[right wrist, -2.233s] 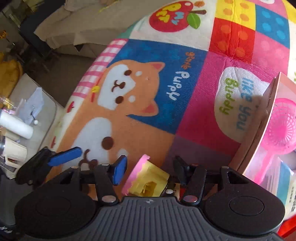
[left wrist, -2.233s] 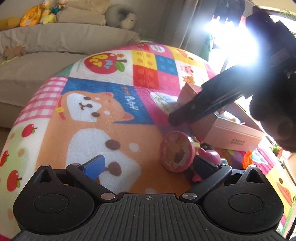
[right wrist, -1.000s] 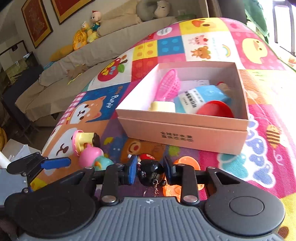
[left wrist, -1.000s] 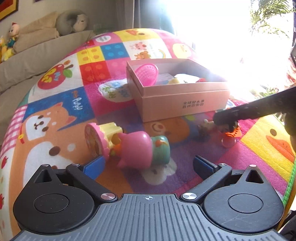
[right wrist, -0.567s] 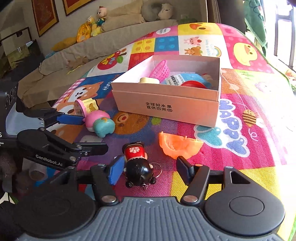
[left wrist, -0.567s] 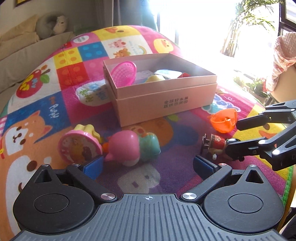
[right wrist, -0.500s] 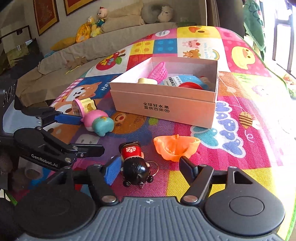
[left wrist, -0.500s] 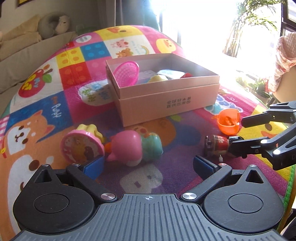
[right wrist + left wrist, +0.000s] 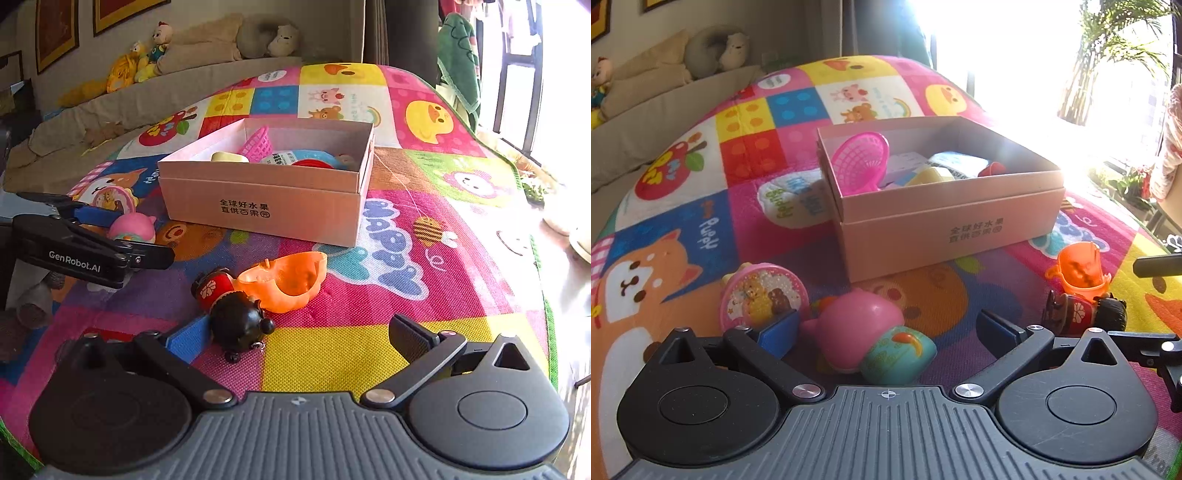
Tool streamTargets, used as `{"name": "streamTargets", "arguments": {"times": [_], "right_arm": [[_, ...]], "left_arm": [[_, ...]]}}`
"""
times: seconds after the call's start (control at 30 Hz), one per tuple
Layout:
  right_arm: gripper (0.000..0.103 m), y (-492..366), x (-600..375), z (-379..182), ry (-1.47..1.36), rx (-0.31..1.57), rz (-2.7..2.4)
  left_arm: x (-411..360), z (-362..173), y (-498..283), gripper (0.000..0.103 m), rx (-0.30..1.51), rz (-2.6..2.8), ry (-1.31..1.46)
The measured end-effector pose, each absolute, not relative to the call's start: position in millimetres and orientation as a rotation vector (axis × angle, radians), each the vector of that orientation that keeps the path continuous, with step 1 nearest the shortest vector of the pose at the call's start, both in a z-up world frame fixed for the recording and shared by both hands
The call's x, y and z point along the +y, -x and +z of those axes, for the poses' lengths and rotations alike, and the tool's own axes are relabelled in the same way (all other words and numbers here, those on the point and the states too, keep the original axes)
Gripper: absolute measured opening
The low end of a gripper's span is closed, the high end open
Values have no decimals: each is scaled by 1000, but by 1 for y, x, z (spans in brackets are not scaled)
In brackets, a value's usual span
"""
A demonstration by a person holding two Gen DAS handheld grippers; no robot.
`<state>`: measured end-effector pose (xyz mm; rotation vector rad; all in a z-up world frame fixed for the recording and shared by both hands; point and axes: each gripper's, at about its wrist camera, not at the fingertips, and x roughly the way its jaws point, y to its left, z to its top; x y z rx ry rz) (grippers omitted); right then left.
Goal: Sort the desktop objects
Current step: 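Carry the doll toward the box with the right tool while the left tool grasps the pink-green toy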
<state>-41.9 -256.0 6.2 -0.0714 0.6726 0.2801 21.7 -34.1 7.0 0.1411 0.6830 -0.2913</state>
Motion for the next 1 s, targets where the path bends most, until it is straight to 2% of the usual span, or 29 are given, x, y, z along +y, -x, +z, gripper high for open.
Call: {"name": "streamTargets", "arguments": {"times": [0.1,0.2,0.3,0.33,0.57,0.73,1.0], "right_arm": [[103,45,-252,7,85,662,303],[102,48,-245,8,103,650,323],[86,50,-239,10,111,655,361],[84,51,-236,10,126,660,371],[84,43,-244,9,342,585,149],[89,34,-269,18,166,624,149],[89,19,-250,13,-68,704,256]], "left_arm": [[-34,7,-17,102,673,-293,-140],[-33,6,-12,97,675,-296,-144],[-31,5,-8,95,690,-309,-141],[-30,4,-6,95,694,-310,-142],[-23,4,2,97,704,-308,-133],[-22,5,3,98,703,-301,-125],[-22,5,2,99,693,-279,-145]]}}
